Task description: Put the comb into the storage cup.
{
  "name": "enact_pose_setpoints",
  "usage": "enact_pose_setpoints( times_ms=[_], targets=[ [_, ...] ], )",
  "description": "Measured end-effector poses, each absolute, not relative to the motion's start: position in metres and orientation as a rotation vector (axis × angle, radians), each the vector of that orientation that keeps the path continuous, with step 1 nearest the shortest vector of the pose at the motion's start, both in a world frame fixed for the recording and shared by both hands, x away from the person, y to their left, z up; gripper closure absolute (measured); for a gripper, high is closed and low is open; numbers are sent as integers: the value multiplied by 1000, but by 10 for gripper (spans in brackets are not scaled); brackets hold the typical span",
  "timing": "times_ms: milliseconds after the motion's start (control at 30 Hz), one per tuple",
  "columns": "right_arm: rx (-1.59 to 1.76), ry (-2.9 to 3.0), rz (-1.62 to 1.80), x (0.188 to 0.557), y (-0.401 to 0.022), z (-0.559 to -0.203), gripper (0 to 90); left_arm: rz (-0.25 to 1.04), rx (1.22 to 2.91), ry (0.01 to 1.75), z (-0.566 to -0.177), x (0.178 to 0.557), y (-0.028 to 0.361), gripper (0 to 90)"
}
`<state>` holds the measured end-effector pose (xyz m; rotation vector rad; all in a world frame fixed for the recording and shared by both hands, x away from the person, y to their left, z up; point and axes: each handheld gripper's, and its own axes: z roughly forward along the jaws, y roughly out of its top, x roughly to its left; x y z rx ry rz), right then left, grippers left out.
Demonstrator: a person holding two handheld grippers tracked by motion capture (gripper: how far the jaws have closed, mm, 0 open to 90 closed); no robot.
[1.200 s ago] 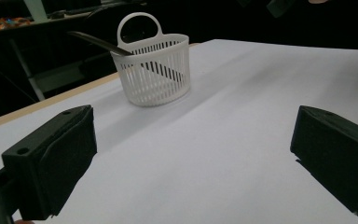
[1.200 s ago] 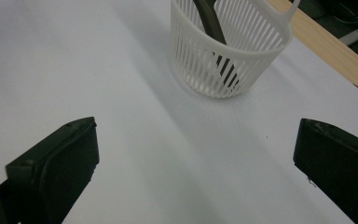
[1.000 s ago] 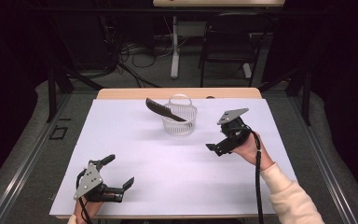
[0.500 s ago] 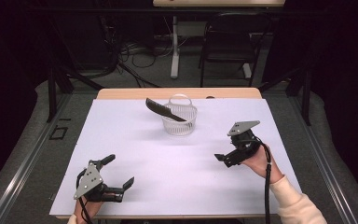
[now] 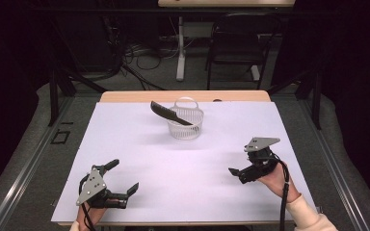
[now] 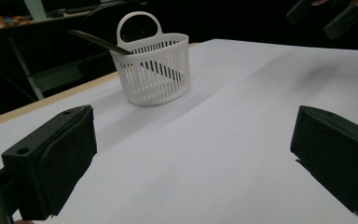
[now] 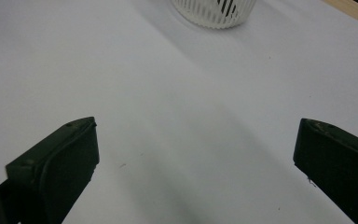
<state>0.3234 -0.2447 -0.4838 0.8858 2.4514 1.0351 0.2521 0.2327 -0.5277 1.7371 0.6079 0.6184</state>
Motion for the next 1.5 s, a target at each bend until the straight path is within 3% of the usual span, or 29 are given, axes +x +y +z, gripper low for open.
enact_pose_setpoints(
  times_ms=[1500],
  targets=[
    [981, 2246, 1138, 256, -275, -511, 0, 622, 1743, 613, -528, 252, 232, 2]
  ],
)
